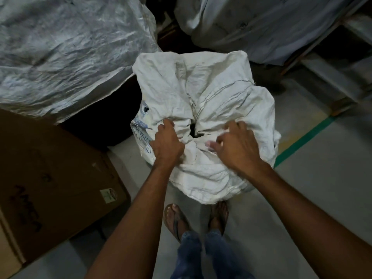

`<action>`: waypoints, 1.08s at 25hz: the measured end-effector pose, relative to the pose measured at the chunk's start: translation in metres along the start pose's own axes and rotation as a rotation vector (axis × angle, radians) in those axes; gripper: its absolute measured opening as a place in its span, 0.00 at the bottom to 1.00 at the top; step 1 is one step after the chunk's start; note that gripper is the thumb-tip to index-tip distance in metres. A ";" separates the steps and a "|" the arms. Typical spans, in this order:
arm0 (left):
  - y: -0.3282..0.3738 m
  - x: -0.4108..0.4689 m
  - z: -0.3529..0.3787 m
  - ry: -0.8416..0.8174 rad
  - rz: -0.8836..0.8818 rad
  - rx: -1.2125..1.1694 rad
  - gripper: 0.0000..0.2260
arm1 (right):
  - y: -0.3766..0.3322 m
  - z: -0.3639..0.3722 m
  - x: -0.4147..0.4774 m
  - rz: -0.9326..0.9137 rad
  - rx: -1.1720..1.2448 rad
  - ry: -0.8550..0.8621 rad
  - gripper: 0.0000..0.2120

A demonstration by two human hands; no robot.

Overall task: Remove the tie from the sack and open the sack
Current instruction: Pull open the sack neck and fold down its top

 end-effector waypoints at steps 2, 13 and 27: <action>-0.005 -0.001 -0.012 0.045 0.090 0.060 0.26 | 0.001 -0.012 0.028 0.039 -0.042 0.245 0.25; -0.036 0.015 -0.037 0.114 -0.051 -0.163 0.31 | 0.014 0.030 0.089 0.351 0.094 -0.317 0.49; 0.118 -0.031 -0.181 0.427 0.474 -0.011 0.29 | 0.047 -0.139 -0.012 0.034 0.219 0.019 0.10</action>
Point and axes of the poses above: each hand's wrist, its own x-axis towards the middle knuckle, its own z-axis out of the palm, y = z × x, the point moved 4 cm from there along x, towards the middle knuckle, and after that the axes turned 15 degrees about -x, right-handed, at the moved point
